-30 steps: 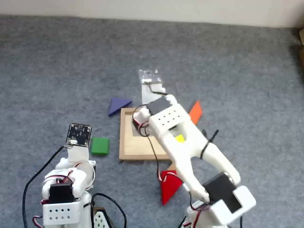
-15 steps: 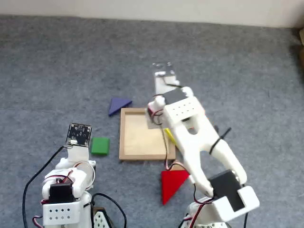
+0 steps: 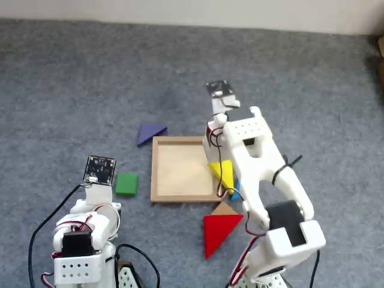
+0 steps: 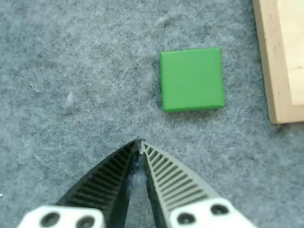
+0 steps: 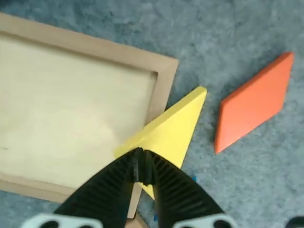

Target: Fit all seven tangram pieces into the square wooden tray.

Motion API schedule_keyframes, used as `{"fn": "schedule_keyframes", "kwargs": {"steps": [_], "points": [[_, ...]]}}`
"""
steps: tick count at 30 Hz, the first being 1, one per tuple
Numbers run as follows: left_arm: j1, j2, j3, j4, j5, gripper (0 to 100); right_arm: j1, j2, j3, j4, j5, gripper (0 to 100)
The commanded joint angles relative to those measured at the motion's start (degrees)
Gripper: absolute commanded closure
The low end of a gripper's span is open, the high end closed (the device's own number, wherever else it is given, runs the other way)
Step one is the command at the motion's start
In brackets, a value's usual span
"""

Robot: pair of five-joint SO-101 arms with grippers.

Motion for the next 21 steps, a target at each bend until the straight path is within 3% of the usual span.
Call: {"fn": "schedule_keyframes", "kwargs": {"steps": [1, 21], "points": [[-1.1, -2.0, 1.2, 0.4, -0.1, 99, 0.5, 0.1, -2.9, -0.7, 1.1, 99.3], [-1.1, -2.0, 1.2, 0.4, -0.1, 99, -10.1, 10.9, -4.4, -0.8, 0.7, 99.3]]}}
